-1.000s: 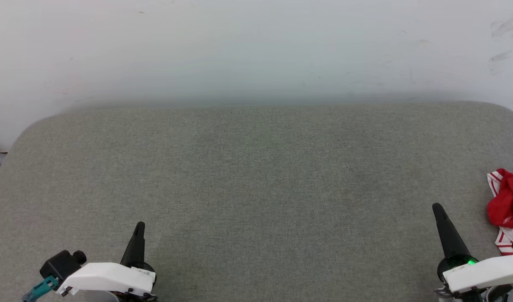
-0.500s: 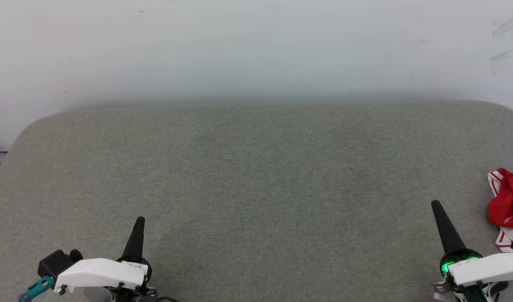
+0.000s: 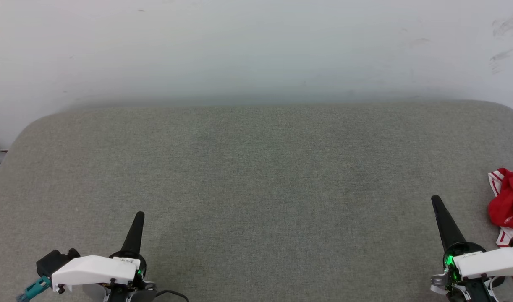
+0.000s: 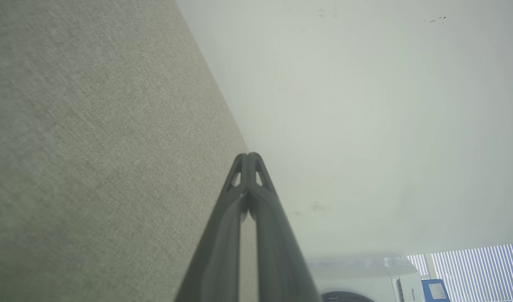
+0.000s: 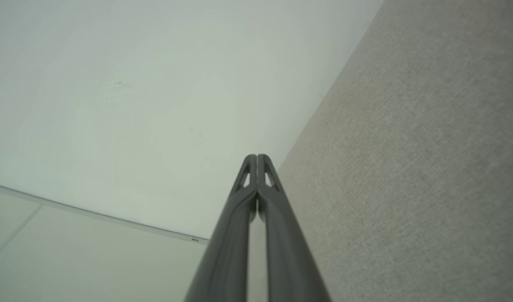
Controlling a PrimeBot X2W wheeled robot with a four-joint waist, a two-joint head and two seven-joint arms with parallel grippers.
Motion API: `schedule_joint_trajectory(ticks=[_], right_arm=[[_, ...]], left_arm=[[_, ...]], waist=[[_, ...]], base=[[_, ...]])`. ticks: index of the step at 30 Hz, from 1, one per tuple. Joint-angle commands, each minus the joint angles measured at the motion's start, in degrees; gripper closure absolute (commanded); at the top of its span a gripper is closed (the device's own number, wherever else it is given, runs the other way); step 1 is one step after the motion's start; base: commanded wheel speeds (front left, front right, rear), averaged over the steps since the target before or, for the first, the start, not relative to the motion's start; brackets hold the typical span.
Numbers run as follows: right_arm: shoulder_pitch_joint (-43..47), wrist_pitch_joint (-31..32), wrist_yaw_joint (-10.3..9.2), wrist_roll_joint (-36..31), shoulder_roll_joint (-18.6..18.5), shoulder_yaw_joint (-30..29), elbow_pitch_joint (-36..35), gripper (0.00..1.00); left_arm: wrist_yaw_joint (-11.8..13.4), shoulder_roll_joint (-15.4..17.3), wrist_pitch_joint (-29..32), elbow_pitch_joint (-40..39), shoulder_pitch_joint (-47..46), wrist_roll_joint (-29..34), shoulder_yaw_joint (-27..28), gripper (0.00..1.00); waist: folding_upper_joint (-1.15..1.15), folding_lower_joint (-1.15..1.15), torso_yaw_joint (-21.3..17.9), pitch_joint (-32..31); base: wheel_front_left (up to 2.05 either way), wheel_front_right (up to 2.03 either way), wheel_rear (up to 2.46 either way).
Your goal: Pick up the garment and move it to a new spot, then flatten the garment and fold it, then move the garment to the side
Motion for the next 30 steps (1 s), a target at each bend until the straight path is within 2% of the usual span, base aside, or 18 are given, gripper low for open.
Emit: schedule_joint_trajectory(ticks=[1,30], right_arm=[[-1.3,0.3,-0.01,1.8,0.2,-0.1,0.3,1.0],[-4.0,0.9,-0.02,15.4,0.6,-0.4,4.7,1.0]], left_arm=[[-0.7,-0.2,0.5,-0.1,-1.2,-1.7,0.5,1.0],[-2.6,-1.3,4.0,0.6,-2.6,-14.7,2.8,1.0]], waist=[[0.0,0.0,0.0,0.0],[0.0,0.0,0.1,0.3]], base=[[0.0,0.0,0.0],[0.0,0.0,0.0]])
